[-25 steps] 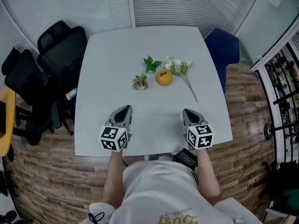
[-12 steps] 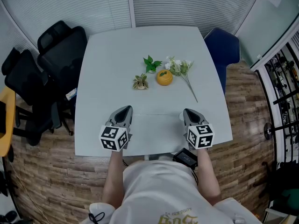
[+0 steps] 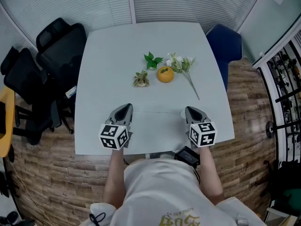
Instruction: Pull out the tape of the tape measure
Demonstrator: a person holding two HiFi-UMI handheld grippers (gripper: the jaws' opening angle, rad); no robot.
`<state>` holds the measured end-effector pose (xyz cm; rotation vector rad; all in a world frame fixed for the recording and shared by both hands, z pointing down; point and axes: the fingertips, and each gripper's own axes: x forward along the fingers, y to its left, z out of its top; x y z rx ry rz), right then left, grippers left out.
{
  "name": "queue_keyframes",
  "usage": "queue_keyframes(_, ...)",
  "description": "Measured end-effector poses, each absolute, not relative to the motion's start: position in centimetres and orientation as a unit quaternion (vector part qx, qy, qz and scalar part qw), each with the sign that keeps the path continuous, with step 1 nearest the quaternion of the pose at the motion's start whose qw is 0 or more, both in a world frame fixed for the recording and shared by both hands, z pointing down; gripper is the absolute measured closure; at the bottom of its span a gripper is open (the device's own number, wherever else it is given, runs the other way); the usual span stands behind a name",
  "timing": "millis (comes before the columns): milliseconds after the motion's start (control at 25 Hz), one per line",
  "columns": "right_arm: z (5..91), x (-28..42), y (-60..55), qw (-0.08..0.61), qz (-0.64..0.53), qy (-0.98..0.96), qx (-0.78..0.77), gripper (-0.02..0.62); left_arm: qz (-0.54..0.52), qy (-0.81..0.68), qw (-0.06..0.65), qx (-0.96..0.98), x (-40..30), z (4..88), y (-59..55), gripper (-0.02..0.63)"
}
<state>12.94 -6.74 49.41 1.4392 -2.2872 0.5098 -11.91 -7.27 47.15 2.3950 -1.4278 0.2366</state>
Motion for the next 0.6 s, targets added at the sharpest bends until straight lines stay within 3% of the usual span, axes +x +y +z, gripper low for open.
queue_keyframes(600, 50.4, 14.4, -6.8, 0.199, 0.191, -0.808, 0.521, 0.580, 0.093, -0.492, 0.181, 0.846, -10.9, 48.2, -7.6, 0.601)
